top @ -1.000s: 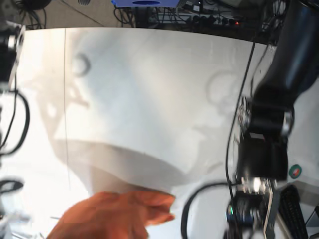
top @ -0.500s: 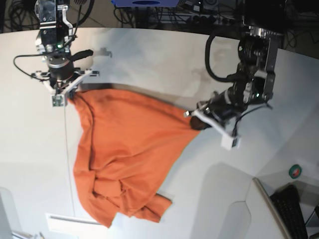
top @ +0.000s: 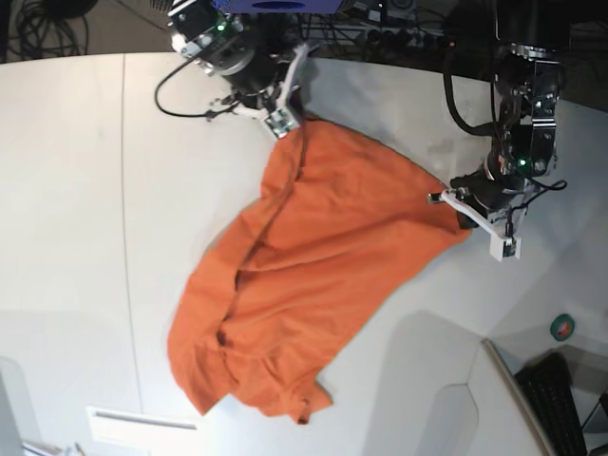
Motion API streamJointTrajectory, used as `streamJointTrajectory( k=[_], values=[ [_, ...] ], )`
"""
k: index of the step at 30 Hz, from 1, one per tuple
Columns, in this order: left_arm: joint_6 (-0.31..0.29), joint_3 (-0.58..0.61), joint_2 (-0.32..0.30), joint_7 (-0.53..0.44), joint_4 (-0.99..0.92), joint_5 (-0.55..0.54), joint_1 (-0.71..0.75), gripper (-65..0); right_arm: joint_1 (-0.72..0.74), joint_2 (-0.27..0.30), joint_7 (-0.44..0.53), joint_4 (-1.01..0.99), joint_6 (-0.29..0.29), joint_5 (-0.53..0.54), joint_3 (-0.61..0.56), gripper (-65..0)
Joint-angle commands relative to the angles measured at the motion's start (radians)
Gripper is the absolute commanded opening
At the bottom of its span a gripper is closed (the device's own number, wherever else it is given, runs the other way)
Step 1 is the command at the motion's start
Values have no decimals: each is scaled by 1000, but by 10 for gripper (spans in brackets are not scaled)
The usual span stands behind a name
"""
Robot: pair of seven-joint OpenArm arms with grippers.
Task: Layout the t-shirt on the table in an organized manner, then fold the t-shirt properly
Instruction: 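Grasp the shirt with both grippers and lift it, shaking it open, then lower the shirt onto the table, spreading it between both grippers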
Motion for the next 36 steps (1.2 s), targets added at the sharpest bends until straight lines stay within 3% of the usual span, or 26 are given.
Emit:
streamJointTrajectory(
  k=[1,5,7,11,13,15,19,22,24,25,27,29,30,31,33,34,36],
  values=[
    [-5,-6,-14,-20,7,4,-21,-650,15,12,15,27,-3,-3,-48,-650],
    [-5,-48,-35,-20,-58,12,-75,-650,69,30,9,48,-8,-3,-237,-650],
    [-5,-63,-49,-20,-97,14,-112,-650,86,52,9,58,-8,-3,-254,-650],
    [-5,-69,-101,-20,-165,11,-175,-650,101,114,11,111,-5,-3,-256,-360],
    [-5,-69,-117,-20,-176,9,-190,-650,104,159,11,157,-6,-3,-253,-330],
    [-5,-69,-130,-20,-177,11,-195,-650,106,191,11,196,-9,-3,-248,-348],
    [-5,-88,-147,-22,-174,14,-196,-370,103,207,11,220,-11,-3,-177,-390],
    [-7,-188,-152,-22,-173,9,-196,-151,101,205,11,220,-11,-2,-101,-416],
    [-18,-287,-150,-22,-168,6,-192,-56,101,205,11,219,-11,-2,-48,-435],
    [-48,-333,-150,-22,-154,6,-183,-39,101,205,11,219,-11,-2,-16,-450],
    [-145,-398,-134,-15,-111,6,-133,-71,106,203,11,214,-11,0,48,-506],
    [-242,-421,-80,-15,-32,6,-52,-181,135,174,11,180,-11,0,123,-621],
    [-269,-418,-52,-15,7,6,-17,-258,152,157,11,156,-11,-2,154,-650],
    [-280,-418,-18,-15,41,6,23,-352,172,142,11,127,-11,-2,185,-650],
    [-280,-407,75,-18,94,8,89,-607,230,107,11,53,-6,0,246,-650],
    [-280,-395,113,-20,104,8,114,-650,258,93,9,13,-3,0,266,-650],
    [-280,-366,164,-20,94,9,140,-650,318,68,9,-64,-3,-2,277,-650]
  ],
)
